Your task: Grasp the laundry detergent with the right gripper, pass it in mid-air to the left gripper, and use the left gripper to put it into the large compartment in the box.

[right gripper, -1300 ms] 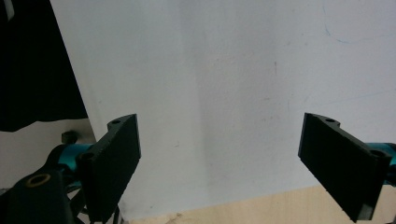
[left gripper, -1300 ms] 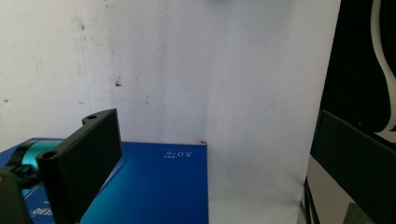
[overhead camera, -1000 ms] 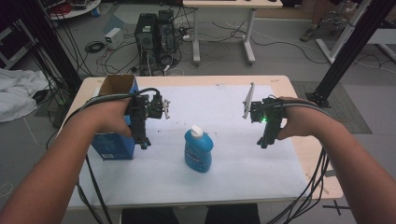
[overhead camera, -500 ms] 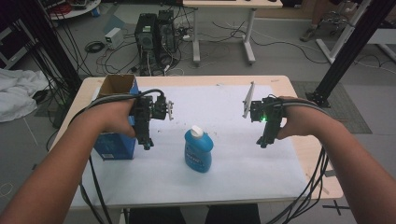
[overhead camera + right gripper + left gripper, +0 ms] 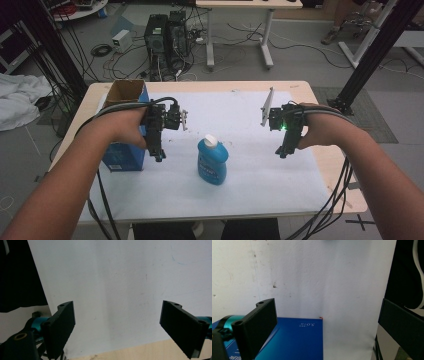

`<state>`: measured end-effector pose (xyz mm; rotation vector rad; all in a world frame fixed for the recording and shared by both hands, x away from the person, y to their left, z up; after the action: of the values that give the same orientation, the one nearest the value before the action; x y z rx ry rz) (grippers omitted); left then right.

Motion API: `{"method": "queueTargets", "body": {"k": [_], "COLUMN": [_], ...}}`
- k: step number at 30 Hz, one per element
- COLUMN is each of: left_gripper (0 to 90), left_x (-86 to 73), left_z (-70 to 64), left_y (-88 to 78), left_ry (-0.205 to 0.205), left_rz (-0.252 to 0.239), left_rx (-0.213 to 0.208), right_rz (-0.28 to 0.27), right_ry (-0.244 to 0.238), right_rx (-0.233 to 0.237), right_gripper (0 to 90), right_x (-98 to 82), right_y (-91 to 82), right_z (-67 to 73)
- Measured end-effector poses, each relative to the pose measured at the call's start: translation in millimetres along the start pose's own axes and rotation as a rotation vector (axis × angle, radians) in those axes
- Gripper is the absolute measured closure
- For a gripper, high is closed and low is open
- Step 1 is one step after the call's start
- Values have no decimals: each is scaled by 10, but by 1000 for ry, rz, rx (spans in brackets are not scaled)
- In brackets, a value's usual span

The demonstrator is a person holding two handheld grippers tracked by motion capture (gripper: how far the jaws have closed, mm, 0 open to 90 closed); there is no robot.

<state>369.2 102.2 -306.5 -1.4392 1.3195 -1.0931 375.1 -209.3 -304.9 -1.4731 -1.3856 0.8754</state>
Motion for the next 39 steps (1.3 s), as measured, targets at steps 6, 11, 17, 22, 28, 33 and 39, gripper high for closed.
{"method": "queueTargets", "body": {"k": [6, 11, 17, 22, 28, 33, 39], "left_gripper": [21, 21, 21, 21, 21, 21, 21], "left_x": [-2, -15, -15, -23, -37, -47, -65], "left_z": [-3, -11, -7, -6, -9, -11, -25], "left_y": [28, 43, 71, 83, 108, 140, 180], "left_ry": [6, 18, 21, 26, 29, 28, 31], "left_rz": [-6, -21, -35, -31, -33, -32, -29], "left_rx": [2, 3, -3, -3, 0, -2, -4], "right_rz": [-3, -14, -38, -62, -87, -103, -114], "right_ry": [11, 13, 31, 54, 63, 69, 69], "right_rx": [-6, -15, -9, -4, -1, 6, 20], "right_gripper": [121, 121, 122, 122, 122, 122, 122], "right_x": [-28, -16, -50, -81, -78, -50, 3], "right_y": [-17, -54, -56, -29, 50, 120, 174], "right_z": [-6, 34, 101, 154, 195, 231, 273]}}
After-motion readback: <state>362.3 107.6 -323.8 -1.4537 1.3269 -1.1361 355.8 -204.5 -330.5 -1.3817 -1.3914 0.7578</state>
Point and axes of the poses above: each handheld gripper's, and its own axes: y roughly forward along the jaws, x roughly out of its top, z roughly to its left, the point moved 4 cm from there along y, roughly forward along the jaws, and after that the axes turned 15 degrees about -x, right-handed, at the moved point
